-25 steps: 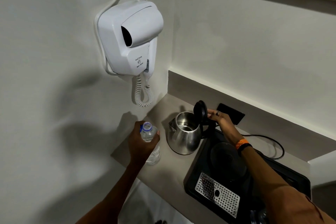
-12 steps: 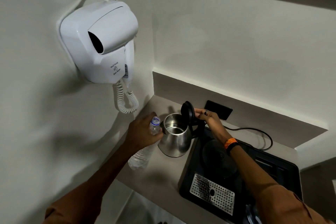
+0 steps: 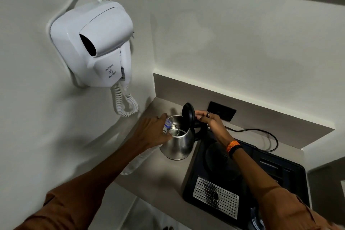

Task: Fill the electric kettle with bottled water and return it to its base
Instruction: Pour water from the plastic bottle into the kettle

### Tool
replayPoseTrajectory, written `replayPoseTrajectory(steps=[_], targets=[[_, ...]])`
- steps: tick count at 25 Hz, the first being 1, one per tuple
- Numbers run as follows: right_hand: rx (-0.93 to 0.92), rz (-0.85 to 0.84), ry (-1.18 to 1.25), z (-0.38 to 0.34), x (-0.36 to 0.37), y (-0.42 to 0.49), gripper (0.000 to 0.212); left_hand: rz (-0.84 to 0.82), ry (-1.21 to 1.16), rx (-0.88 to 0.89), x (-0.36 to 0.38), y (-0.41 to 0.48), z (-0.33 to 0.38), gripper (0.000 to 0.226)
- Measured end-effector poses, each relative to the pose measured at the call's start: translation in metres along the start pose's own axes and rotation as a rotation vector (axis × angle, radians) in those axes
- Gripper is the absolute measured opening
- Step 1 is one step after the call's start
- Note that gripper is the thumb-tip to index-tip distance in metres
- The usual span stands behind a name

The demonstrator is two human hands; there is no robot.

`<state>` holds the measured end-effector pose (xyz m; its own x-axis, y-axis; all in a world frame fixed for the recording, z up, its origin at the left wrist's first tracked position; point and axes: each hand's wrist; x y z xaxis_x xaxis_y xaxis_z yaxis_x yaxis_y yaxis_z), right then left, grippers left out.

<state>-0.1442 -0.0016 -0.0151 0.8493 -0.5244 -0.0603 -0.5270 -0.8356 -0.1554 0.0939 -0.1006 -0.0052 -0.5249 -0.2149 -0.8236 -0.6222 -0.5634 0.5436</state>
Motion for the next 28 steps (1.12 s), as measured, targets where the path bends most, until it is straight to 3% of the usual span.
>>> replayPoseTrajectory(steps=[7,15,28], targets=[[-0.001,-0.002,-0.003,0.002,0.000,0.004,0.029,-0.033,0.084,-0.005,-0.010,0.007,-0.006,0.039],[0.003,-0.009,0.010,0.003,0.000,0.003,0.029,-0.085,0.186,0.121,-0.011,0.012,0.002,0.034],[-0.011,-0.015,-0.011,0.007,-0.001,0.005,0.030,-0.239,0.283,0.077,-0.021,0.024,0.001,0.044]])
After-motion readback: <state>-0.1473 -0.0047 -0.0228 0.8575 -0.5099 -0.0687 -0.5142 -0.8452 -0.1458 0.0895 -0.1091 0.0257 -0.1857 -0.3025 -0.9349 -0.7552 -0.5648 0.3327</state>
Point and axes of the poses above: each hand's wrist, its own y-axis towards the middle knuckle, its own x-axis out of the palm, z = x × y, and after that the axes turned 11 degrees about z, right-handed
